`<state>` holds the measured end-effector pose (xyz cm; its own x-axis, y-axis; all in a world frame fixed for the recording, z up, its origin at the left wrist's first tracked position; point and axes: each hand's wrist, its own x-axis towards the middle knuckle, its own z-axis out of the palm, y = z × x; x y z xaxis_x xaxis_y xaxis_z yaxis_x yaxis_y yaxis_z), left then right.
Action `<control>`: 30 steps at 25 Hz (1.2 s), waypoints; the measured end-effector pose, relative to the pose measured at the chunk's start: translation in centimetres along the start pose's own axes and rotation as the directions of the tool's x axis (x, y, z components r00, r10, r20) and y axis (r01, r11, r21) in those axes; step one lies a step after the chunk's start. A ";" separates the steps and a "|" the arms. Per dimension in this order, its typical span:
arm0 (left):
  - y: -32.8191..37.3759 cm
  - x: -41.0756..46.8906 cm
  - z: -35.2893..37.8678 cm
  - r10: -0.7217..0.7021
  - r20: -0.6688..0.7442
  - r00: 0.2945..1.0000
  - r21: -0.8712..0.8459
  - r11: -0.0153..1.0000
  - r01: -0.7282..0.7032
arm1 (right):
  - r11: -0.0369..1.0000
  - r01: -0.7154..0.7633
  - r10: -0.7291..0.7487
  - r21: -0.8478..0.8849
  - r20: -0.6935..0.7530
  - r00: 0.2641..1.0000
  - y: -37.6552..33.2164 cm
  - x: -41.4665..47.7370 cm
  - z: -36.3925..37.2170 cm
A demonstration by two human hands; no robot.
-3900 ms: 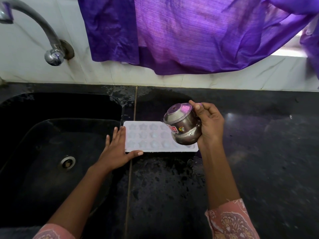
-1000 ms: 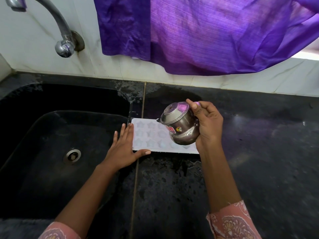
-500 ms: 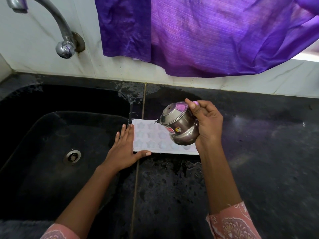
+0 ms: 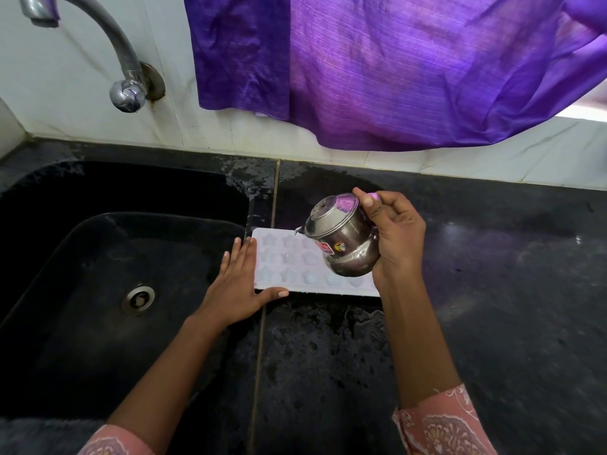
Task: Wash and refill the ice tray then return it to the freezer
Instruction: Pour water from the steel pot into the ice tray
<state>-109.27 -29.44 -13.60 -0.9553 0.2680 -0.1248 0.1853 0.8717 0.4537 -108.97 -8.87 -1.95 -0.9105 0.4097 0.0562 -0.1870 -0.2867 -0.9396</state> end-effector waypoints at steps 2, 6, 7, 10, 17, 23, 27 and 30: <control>0.0 0.0 0.0 -0.001 0.001 1.000 -0.001 1.000 0.001 | 1.000 -0.006 0.006 0.000 0.001 1.000 0.1 0.0 0.0; -0.1 0.1 0.1 -0.003 0.000 1.000 -0.012 1.000 0.003 | 0.999 -0.034 0.035 0.043 -0.020 0.999 0.5 0.2 0.0; -0.1 0.0 0.1 -0.003 0.000 1.000 -0.011 1.000 0.003 | 0.997 -0.043 0.044 0.061 -0.027 0.999 0.6 0.2 0.0; 0.0 0.0 0.0 -0.003 0.001 1.000 -0.016 1.000 0.003 | 0.993 -0.071 0.073 0.095 -0.022 0.997 1.0 0.2 0.2; 0.0 0.0 0.1 -0.010 -0.001 1.000 -0.015 1.000 0.010 | 0.996 -0.082 0.082 0.039 0.016 0.997 1.5 -0.2 1.1; 0.0 0.0 0.0 -0.001 0.000 1.000 -0.021 1.000 0.001 | 0.997 -0.078 0.078 -0.001 0.036 0.996 1.5 -0.3 1.9; 0.0 0.0 0.1 0.002 -0.006 1.000 -0.016 1.000 -0.002 | 0.998 -0.062 0.063 -0.015 0.053 0.997 1.5 -0.3 2.3; 0.0 0.0 0.1 0.002 -0.007 1.000 -0.012 1.000 -0.002 | 0.998 -0.062 0.062 -0.011 0.053 0.997 1.6 -0.3 2.4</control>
<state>-109.22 -29.42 -13.71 -0.9564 0.2673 -0.1176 0.1850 0.8662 0.4642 -109.92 -11.57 -2.66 -0.9386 0.3446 0.0153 -0.1261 -0.3016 -0.9450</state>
